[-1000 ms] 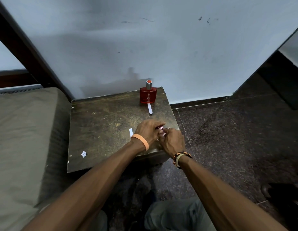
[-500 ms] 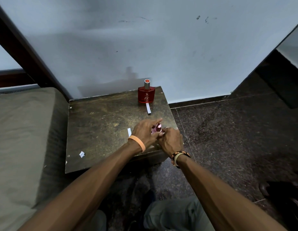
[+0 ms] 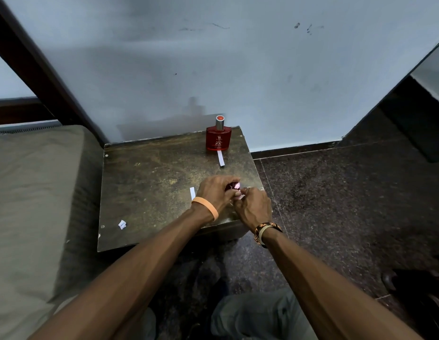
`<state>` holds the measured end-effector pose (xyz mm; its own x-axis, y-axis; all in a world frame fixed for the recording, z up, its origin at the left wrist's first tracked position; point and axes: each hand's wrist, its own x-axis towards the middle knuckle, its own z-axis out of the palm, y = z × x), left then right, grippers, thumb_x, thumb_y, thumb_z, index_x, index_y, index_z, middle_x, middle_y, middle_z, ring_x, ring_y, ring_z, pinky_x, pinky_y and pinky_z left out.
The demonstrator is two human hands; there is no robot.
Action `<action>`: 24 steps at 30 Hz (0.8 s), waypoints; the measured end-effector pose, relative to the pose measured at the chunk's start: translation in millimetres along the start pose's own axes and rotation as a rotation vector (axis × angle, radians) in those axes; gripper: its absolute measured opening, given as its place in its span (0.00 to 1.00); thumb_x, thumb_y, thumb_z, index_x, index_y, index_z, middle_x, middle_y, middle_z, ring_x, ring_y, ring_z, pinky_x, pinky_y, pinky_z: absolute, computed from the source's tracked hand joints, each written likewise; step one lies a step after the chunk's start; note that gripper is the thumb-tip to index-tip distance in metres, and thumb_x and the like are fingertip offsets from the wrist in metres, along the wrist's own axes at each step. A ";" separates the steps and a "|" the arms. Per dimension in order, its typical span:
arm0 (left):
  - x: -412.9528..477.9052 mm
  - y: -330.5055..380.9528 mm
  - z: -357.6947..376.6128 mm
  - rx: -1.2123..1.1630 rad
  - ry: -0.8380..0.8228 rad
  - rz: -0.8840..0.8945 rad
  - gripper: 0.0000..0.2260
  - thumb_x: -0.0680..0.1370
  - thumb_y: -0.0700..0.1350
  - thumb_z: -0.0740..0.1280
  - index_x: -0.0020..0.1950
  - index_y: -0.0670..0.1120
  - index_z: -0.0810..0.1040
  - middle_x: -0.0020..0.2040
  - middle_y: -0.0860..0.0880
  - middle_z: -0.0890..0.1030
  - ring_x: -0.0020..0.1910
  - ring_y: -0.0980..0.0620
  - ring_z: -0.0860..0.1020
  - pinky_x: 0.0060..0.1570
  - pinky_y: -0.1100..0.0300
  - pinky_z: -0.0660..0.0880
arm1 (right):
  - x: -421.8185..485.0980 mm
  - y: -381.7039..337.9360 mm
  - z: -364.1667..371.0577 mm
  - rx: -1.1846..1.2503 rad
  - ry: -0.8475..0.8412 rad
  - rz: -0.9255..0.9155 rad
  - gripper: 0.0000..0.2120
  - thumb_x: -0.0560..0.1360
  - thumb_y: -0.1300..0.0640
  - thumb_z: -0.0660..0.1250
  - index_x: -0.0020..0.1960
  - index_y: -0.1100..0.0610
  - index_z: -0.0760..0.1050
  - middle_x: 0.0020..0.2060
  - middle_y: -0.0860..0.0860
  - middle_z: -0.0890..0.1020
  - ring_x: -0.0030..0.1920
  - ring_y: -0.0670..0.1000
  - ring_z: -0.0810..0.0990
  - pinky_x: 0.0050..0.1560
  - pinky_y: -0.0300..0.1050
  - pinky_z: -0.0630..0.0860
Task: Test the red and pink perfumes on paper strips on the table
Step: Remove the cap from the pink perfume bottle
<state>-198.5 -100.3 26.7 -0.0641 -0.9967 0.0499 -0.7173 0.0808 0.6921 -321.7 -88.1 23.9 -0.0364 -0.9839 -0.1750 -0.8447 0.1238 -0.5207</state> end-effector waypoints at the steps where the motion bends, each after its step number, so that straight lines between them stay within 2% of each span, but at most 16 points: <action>1: -0.2 0.2 0.2 0.003 0.001 -0.002 0.18 0.71 0.45 0.74 0.60 0.48 0.80 0.55 0.46 0.83 0.53 0.50 0.81 0.57 0.56 0.75 | 0.0 -0.2 -0.2 0.000 -0.003 0.001 0.10 0.77 0.54 0.63 0.45 0.57 0.82 0.36 0.57 0.81 0.38 0.59 0.80 0.36 0.47 0.75; 4: -4.1 -1.2 1.9 0.020 -0.034 0.046 0.22 0.71 0.46 0.74 0.64 0.48 0.76 0.55 0.47 0.83 0.51 0.50 0.80 0.55 0.55 0.76 | -0.2 -0.8 0.2 0.007 -0.004 -0.001 0.10 0.77 0.52 0.65 0.45 0.58 0.82 0.36 0.56 0.82 0.38 0.58 0.80 0.35 0.46 0.73; 6: -4.8 -2.0 3.1 0.045 -0.050 0.080 0.21 0.73 0.41 0.71 0.66 0.47 0.75 0.53 0.47 0.83 0.50 0.49 0.80 0.55 0.54 0.76 | -0.2 -0.9 0.6 0.016 0.010 0.006 0.11 0.76 0.51 0.66 0.46 0.57 0.82 0.37 0.57 0.82 0.38 0.58 0.79 0.35 0.46 0.71; 9: -1.3 -0.7 2.6 0.034 -0.041 0.033 0.18 0.73 0.38 0.69 0.63 0.46 0.78 0.55 0.45 0.83 0.53 0.47 0.81 0.57 0.53 0.75 | -1.0 -0.4 -0.2 0.034 0.001 0.022 0.10 0.76 0.51 0.67 0.45 0.57 0.81 0.36 0.56 0.82 0.36 0.56 0.77 0.35 0.44 0.68; 14: -3.2 -2.1 1.6 0.041 -0.074 0.050 0.25 0.73 0.42 0.71 0.69 0.49 0.72 0.58 0.47 0.81 0.53 0.49 0.80 0.56 0.54 0.76 | -1.6 -1.5 -0.2 0.021 0.004 0.004 0.10 0.76 0.53 0.65 0.46 0.58 0.82 0.37 0.57 0.82 0.38 0.59 0.80 0.36 0.47 0.74; 17: -2.0 -2.2 -1.2 0.012 -0.068 0.025 0.18 0.74 0.39 0.70 0.63 0.47 0.77 0.55 0.46 0.83 0.53 0.48 0.80 0.56 0.56 0.75 | -2.5 -2.0 -0.8 0.022 0.007 0.009 0.10 0.76 0.51 0.67 0.46 0.57 0.82 0.38 0.58 0.82 0.38 0.59 0.79 0.36 0.46 0.72; 20: -0.6 1.2 -3.7 -0.025 -0.032 -0.009 0.15 0.72 0.41 0.72 0.59 0.46 0.80 0.53 0.46 0.84 0.51 0.49 0.81 0.55 0.59 0.75 | -2.4 -1.9 -2.1 0.001 0.011 0.009 0.10 0.77 0.53 0.66 0.48 0.58 0.82 0.36 0.57 0.80 0.37 0.58 0.77 0.35 0.46 0.71; 24: -2.1 -1.2 -1.4 -0.011 -0.060 -0.005 0.24 0.71 0.45 0.73 0.66 0.50 0.74 0.57 0.49 0.81 0.50 0.51 0.80 0.56 0.55 0.76 | -1.0 -2.4 -1.4 -0.005 -0.004 0.007 0.10 0.77 0.54 0.64 0.48 0.58 0.82 0.37 0.56 0.82 0.38 0.57 0.78 0.37 0.47 0.74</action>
<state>-196.5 -98.3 26.7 -0.1023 -0.9947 0.0038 -0.7104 0.0758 0.6997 -320.3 -87.6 26.5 -0.0396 -0.9825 -0.1819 -0.8473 0.1295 -0.5150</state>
